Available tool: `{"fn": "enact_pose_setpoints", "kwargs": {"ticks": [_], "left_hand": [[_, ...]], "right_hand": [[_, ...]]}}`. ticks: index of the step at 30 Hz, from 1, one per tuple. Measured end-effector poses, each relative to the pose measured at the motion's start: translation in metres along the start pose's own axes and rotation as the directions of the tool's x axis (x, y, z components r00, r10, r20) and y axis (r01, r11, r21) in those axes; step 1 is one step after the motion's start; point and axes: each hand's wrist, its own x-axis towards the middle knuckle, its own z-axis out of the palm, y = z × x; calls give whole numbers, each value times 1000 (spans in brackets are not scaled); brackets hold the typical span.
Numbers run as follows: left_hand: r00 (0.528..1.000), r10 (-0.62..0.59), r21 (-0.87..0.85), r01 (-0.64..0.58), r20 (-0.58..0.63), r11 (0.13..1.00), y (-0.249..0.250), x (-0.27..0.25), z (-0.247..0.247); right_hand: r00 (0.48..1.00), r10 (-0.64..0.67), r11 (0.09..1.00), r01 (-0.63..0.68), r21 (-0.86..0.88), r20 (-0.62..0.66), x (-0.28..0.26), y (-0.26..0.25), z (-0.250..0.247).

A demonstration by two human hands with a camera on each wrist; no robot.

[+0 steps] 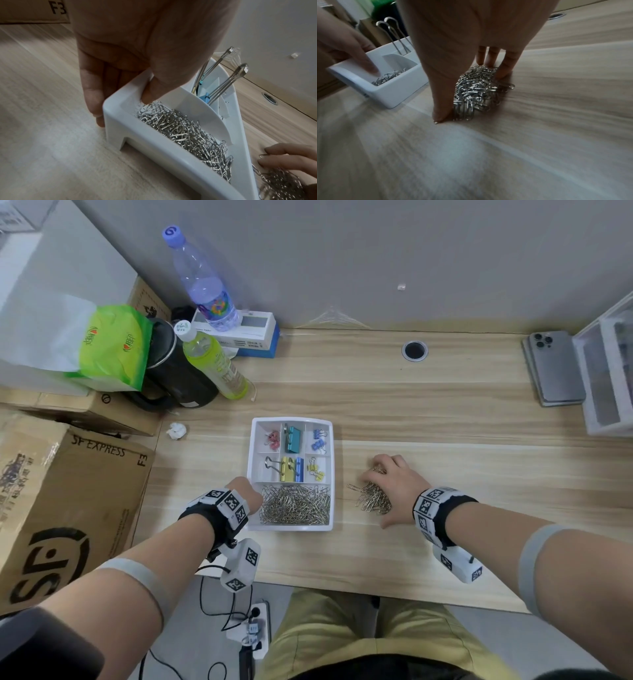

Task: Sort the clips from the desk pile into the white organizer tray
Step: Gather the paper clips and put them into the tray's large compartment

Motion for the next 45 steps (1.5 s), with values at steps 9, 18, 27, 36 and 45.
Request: {"fn": "enact_pose_setpoints", "kwargs": {"ticks": [9, 18, 27, 36, 45], "left_hand": [[1000, 4, 6, -4, -12, 1000, -1, 1, 1], [999, 36, -32, -35, 29, 999, 17, -4, 10], [996, 58, -76, -53, 64, 996, 28, -6, 18], [997, 33, -88, -27, 65, 996, 29, -3, 19], [998, 58, -73, -57, 12, 996, 37, -7, 22]], "right_hand": [[998, -53, 996, 51, 76, 27, 7, 2, -1], [998, -55, 987, 57, 153, -17, 14, -8, 8], [994, 26, 958, 5, 287, -102, 17, -15, 15], [985, 135, 912, -82, 403, -106, 10, -7, -2], [976, 206, 848, -144, 509, -68, 11, -21, -35]]}}
